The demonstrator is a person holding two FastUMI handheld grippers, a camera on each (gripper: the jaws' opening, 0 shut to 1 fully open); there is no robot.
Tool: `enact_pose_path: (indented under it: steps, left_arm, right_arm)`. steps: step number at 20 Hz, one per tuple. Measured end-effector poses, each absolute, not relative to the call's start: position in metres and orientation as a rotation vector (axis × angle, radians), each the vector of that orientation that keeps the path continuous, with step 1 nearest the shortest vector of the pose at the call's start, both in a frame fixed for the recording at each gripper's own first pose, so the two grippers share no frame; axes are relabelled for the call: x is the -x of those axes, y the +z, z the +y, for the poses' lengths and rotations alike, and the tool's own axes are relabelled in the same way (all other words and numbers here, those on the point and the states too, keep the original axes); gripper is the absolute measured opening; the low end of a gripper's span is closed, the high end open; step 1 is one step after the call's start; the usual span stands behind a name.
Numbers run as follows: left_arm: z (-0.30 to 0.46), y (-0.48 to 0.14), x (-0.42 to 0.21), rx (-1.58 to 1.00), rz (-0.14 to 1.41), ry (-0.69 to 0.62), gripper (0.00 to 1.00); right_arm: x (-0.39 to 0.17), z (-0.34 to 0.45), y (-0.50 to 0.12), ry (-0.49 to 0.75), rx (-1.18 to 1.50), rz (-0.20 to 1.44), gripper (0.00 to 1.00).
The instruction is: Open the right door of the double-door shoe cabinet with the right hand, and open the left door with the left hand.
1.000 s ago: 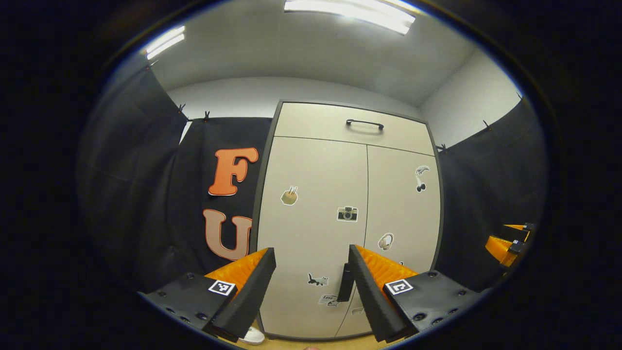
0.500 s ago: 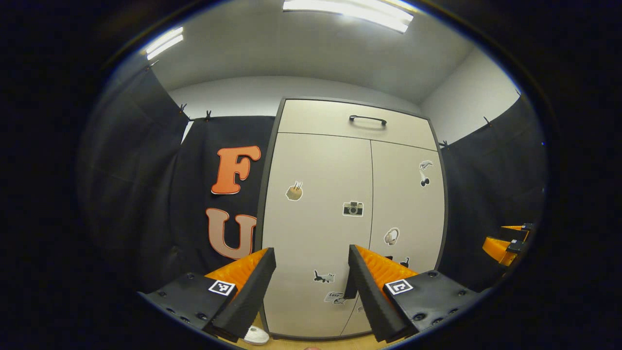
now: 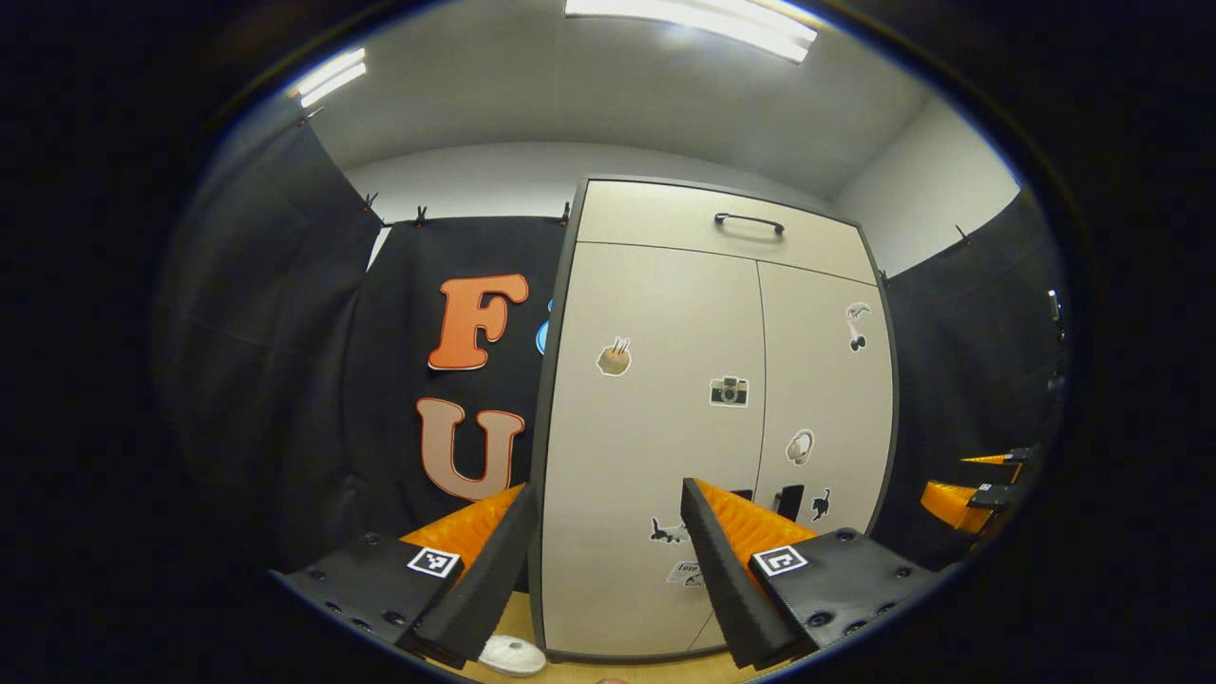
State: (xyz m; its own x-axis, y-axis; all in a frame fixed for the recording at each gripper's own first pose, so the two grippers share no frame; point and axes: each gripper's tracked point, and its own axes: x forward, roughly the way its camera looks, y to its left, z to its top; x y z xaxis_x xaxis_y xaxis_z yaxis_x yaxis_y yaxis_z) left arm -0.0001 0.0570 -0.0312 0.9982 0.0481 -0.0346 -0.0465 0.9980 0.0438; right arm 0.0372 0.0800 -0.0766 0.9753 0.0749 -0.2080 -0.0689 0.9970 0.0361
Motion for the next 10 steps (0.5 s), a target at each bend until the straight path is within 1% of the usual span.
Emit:
enact_pose_path:
  steps: [2, 5, 6, 8, 10]
  left_arm:
    - [0.073, -0.033, -0.001, -0.060, 0.036, 0.061, 0.96]
    - [0.097, -0.036, -0.002, -0.081, 0.040, 0.078, 0.94]
    - [0.104, -0.037, -0.002, -0.083, 0.042, 0.082, 0.96]
    - [0.119, -0.042, -0.003, -0.077, 0.049, 0.090, 0.96]
    - [0.131, -0.047, -0.002, -0.067, 0.058, 0.096, 0.96]
  right_arm:
    - [-0.048, 0.103, -0.083, 0.102, -0.046, 0.223, 0.94]
    - [-0.065, 0.140, -0.095, 0.151, -0.079, 0.254, 0.93]
    - [-0.072, 0.152, -0.100, 0.163, -0.088, 0.266, 0.91]
    - [-0.083, 0.178, -0.114, 0.204, -0.109, 0.307, 0.89]
    - [-0.095, 0.187, -0.130, 0.197, -0.122, 0.347, 0.86]
